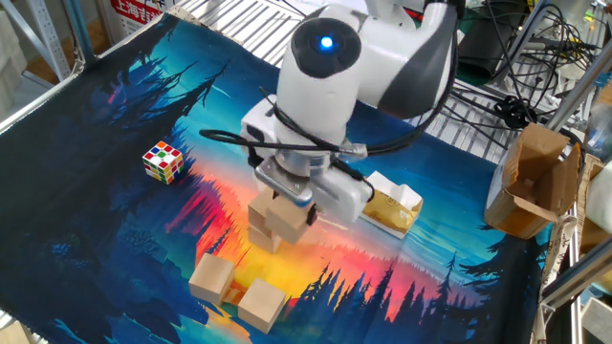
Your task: Stack the blocks in a vertical line of five
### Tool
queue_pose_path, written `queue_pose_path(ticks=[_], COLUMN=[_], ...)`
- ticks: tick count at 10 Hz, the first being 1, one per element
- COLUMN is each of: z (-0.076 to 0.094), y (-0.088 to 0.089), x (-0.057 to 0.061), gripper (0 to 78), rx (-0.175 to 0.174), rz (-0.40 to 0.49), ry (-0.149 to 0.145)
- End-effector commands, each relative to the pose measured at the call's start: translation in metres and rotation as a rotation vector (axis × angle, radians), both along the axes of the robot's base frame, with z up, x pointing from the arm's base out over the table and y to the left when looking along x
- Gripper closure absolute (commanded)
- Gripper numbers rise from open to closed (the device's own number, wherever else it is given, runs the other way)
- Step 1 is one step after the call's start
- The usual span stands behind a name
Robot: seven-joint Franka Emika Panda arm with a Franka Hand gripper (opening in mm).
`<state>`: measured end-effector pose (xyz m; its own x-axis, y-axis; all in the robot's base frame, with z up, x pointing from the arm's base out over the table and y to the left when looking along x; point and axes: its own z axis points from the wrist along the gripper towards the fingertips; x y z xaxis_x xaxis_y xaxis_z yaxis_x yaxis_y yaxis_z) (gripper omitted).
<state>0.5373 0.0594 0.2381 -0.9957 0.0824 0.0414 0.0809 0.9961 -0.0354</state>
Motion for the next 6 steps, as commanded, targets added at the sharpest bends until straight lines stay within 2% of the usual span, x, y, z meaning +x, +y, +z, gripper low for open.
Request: queue_pose_path(ticks=[1, 6], z=[-0.001, 0.002], y=[-0.008, -0.022], x=[-0.006, -0.009], gripper=[76.4, 76.4], rx=[0.016, 0.015], rz=[0.004, 0.018], ry=[-0.007, -0.01])
